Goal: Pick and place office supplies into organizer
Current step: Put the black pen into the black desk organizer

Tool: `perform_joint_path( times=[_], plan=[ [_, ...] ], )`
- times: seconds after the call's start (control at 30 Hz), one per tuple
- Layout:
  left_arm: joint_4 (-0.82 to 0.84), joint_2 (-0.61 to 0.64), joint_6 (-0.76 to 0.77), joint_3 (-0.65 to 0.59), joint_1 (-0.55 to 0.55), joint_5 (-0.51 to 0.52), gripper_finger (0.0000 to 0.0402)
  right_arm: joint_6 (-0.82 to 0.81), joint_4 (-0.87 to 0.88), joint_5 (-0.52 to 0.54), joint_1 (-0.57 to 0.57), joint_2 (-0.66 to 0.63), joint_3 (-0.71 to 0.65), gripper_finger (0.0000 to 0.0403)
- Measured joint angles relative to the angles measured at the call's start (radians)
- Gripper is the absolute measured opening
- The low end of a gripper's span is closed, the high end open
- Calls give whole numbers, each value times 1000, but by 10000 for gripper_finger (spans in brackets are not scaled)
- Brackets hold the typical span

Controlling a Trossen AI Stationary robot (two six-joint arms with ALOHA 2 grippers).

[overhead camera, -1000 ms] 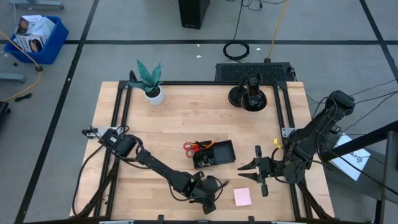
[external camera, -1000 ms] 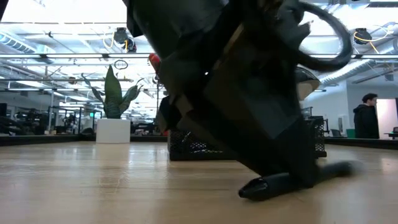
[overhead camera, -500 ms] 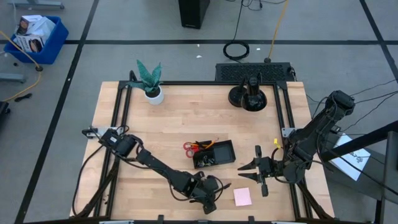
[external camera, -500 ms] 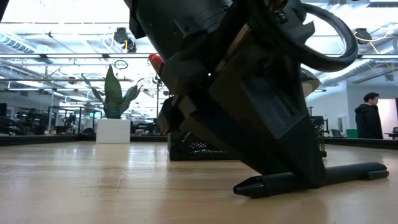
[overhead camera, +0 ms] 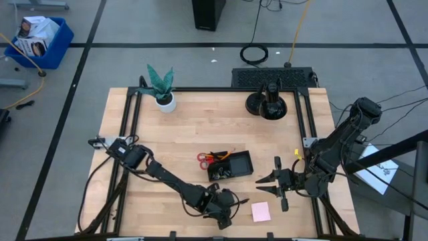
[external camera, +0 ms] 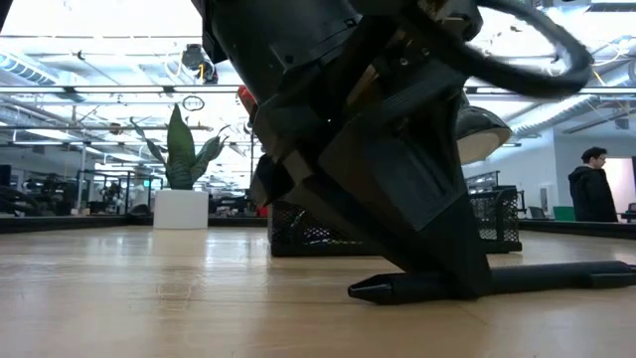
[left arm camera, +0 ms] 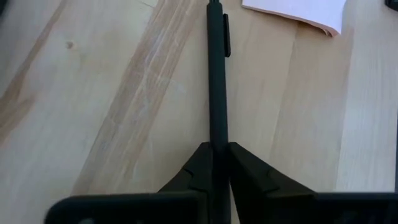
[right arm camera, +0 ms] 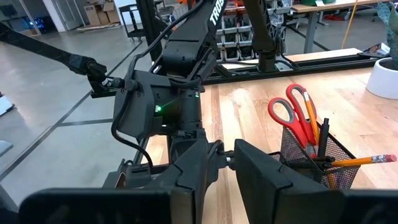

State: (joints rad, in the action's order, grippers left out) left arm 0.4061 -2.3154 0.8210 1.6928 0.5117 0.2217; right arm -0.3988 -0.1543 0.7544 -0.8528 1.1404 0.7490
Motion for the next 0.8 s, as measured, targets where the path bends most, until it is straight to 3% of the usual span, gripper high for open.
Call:
perform_joint_path(
  times=[0.13, 0.8],
  plan=[
    [-12, 0, -2, 0, 1, -1, 18, 0, 0, 0, 0, 0, 0, 73],
    [-41, -3, -28, -2, 14, 26, 13, 18, -2, 0, 0, 0, 0, 73]
  ],
)
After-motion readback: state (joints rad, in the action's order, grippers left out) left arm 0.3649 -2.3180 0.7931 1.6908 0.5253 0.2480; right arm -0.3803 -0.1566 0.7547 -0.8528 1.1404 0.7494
